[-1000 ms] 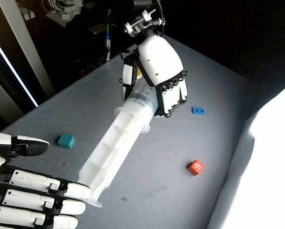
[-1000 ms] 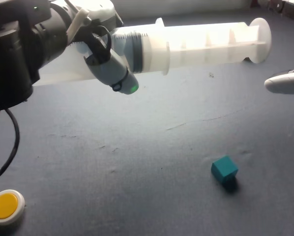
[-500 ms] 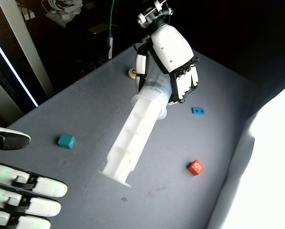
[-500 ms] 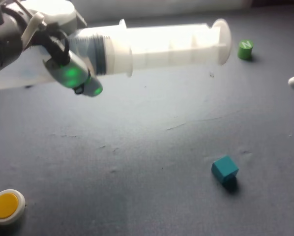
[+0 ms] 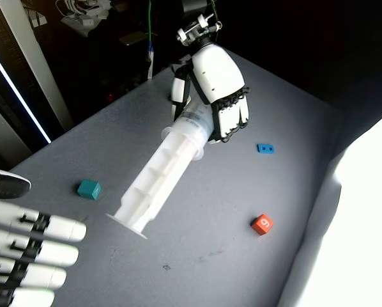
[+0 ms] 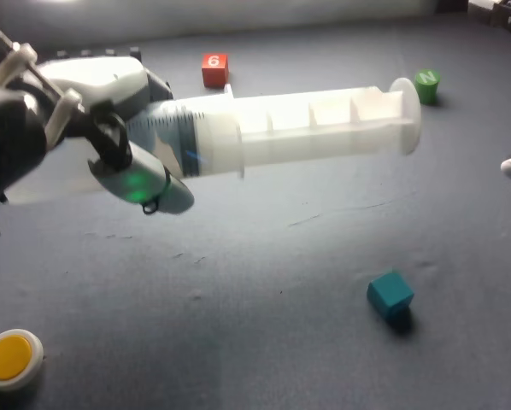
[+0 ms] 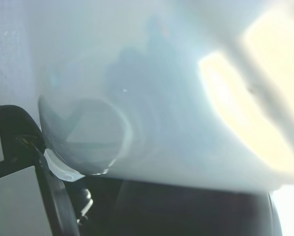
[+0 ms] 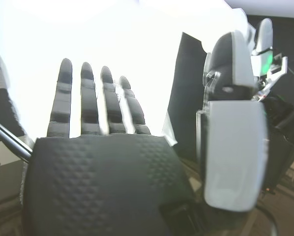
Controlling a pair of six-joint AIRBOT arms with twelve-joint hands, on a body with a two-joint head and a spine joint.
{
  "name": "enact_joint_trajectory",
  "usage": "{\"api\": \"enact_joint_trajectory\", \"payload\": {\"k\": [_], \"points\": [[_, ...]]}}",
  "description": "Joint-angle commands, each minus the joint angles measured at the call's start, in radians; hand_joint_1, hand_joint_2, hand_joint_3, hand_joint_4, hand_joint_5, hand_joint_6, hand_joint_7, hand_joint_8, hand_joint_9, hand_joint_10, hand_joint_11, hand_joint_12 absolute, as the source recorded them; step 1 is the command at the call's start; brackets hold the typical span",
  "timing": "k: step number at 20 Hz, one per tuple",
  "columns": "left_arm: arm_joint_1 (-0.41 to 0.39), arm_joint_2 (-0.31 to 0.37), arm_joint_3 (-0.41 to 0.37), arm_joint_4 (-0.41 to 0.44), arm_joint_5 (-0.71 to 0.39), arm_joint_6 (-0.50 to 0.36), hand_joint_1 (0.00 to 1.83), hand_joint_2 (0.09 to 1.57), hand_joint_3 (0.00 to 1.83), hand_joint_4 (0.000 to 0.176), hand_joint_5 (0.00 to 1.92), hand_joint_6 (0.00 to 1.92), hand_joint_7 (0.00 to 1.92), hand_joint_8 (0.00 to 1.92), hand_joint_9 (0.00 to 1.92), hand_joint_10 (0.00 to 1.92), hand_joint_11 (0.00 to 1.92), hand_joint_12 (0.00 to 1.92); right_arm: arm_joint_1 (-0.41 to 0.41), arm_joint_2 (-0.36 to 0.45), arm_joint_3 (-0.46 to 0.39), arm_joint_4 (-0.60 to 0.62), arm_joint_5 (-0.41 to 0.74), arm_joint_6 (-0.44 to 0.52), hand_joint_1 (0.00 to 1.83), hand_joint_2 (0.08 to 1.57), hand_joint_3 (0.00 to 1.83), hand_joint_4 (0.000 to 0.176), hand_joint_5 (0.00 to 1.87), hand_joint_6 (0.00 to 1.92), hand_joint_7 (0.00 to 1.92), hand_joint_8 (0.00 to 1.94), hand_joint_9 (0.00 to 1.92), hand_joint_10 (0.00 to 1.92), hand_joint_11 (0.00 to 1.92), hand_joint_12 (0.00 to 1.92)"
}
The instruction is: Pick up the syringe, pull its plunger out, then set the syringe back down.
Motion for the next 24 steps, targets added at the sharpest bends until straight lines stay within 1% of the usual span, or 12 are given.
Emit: {"api": "enact_joint_trajectory", "payload": {"k": [1, 2, 5, 6, 8, 10, 11, 15, 16, 19, 21, 24], "points": [[-0.002, 0.008, -0.005, 0.079, -0.025, -0.038, 1.15, 1.29, 0.0, 0.0, 0.63, 1.37, 0.74, 1.58, 0.58, 1.39, 0.38, 1.59, 0.014, 0.006, 0.0, -0.006, 0.119, -0.001, 0.78, 0.95, 0.0, 0.0, 0.03, 0.0, 0.11, 0.0, 0.11, 0.0, 0.0, 0.34], [0.015, 0.008, -0.009, 0.102, -0.03, -0.068, 1.16, 1.28, 0.0, 0.0, 0.65, 1.31, 0.74, 1.58, 0.59, 1.38, 0.37, 1.59, 0.013, 0.005, 0.0, -0.006, 0.119, -0.005, 0.81, 0.95, 0.0, 0.0, 0.06, 0.01, 0.13, 0.01, 0.14, 0.01, 0.0, 0.38], [0.059, 0.008, -0.016, 0.145, -0.041, -0.117, 1.17, 1.28, 0.0, 0.0, 0.66, 1.3, 0.75, 1.58, 0.61, 1.38, 0.4, 1.6, 0.013, 0.004, -0.002, -0.006, 0.119, -0.007, 0.8, 0.95, 0.0, 0.0, 0.07, 0.01, 0.14, 0.01, 0.14, 0.01, 0.0, 0.39], [0.073, 0.007, -0.018, 0.161, -0.05, -0.139, 1.16, 1.28, 0.0, 0.0, 0.64, 1.33, 0.74, 1.57, 0.6, 1.37, 0.39, 1.59, 0.014, 0.003, -0.003, -0.006, 0.119, -0.007, 0.8, 0.96, 0.0, 0.0, 0.08, 0.01, 0.15, 0.01, 0.14, 0.01, 0.0, 0.39], [0.114, 0.002, -0.02, 0.218, -0.08, -0.207, 1.15, 1.28, 0.0, 0.0, 0.64, 1.34, 0.74, 1.57, 0.6, 1.37, 0.39, 1.59, 0.015, 0.001, -0.004, -0.006, 0.122, -0.007, 0.8, 0.96, 0.0, 0.0, 0.08, 0.01, 0.15, 0.01, 0.15, 0.01, 0.0, 0.39], [0.147, -0.001, -0.02, 0.235, -0.098, -0.242, 1.16, 1.27, 0.0, 0.0, 0.66, 1.32, 0.76, 1.54, 0.62, 1.34, 0.42, 1.56, 0.016, 0.001, -0.004, -0.006, 0.126, -0.007, 0.79, 0.96, 0.0, 0.0, 0.07, 0.01, 0.14, 0.0, 0.14, 0.01, 0.0, 0.39], [0.163, -0.004, -0.018, 0.246, -0.109, -0.263, 1.16, 1.28, 0.0, 0.0, 0.65, 1.31, 0.75, 1.58, 0.6, 1.38, 0.39, 1.59, 0.017, 0.002, -0.005, -0.006, 0.129, -0.007, 0.79, 0.97, 0.01, 0.0, 0.07, 0.0, 0.13, 0.0, 0.14, 0.0, 0.0, 0.39], [0.225, -0.03, 0.001, 0.307, -0.133, -0.359, 1.17, 1.28, 0.0, 0.0, 0.65, 1.29, 0.75, 1.6, 0.61, 1.46, 0.41, 1.63, 0.018, 0.001, -0.006, -0.006, 0.136, -0.007, 0.82, 0.96, 0.0, 0.0, 0.08, 0.01, 0.16, 0.01, 0.15, 0.01, 0.0, 0.39], [0.247, -0.042, 0.007, 0.34, -0.148, -0.398, 1.17, 1.27, 0.0, 0.0, 0.65, 1.31, 0.77, 1.55, 0.62, 1.39, 0.42, 1.59, 0.019, 0.001, -0.006, -0.006, 0.138, -0.007, 0.81, 0.97, 0.0, 0.0, 0.08, 0.0, 0.15, 0.0, 0.14, 0.0, 0.0, 0.37], [0.292, -0.062, 0.012, 0.4, -0.181, -0.481, 1.17, 1.28, 0.0, 0.0, 0.66, 1.28, 0.74, 1.61, 0.59, 1.42, 0.41, 1.61, 0.019, 0.001, -0.006, -0.006, 0.142, -0.007, 0.82, 0.97, 0.0, 0.0, 0.06, 0.0, 0.13, 0.0, 0.13, 0.0, 0.0, 0.31], [0.314, -0.065, 0.012, 0.417, -0.194, -0.511, 1.18, 1.27, 0.0, 0.0, 0.67, 1.26, 0.74, 1.62, 0.58, 1.43, 0.4, 1.62, 0.019, 0.001, -0.006, -0.006, 0.142, -0.007, 0.79, 0.98, 0.01, 0.0, 0.05, 0.0, 0.12, 0.0, 0.12, 0.0, 0.0, 0.31], [0.348, -0.066, 0.01, 0.441, -0.225, -0.557, 1.17, 1.28, 0.0, 0.0, 0.65, 1.31, 0.75, 1.59, 0.6, 1.46, 0.41, 1.61, 0.019, 0.001, -0.006, -0.006, 0.143, -0.016, 0.79, 0.97, 0.0, 0.0, 0.05, 0.0, 0.11, 0.0, 0.11, 0.0, 0.0, 0.31]]}}
